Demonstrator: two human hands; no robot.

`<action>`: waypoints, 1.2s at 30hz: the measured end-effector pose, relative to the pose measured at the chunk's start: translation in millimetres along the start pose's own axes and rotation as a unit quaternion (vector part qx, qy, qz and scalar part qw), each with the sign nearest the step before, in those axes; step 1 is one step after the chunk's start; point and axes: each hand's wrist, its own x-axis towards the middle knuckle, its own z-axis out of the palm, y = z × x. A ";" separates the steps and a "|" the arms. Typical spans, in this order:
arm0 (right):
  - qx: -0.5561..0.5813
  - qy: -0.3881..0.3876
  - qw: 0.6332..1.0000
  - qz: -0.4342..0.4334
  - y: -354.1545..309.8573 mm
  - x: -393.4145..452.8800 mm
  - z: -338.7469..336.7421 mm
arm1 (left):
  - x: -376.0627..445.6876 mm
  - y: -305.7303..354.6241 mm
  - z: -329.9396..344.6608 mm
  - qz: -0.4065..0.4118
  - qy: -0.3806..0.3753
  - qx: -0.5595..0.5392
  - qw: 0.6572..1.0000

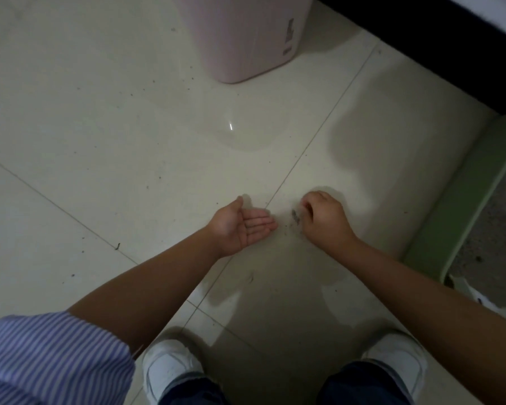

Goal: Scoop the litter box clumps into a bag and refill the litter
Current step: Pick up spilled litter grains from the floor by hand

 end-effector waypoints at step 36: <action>-0.180 -0.067 0.966 -0.175 -31.9 69.2 7.8 | -5.8 0.8 -29.1 0.080 0.081 0.104 0.988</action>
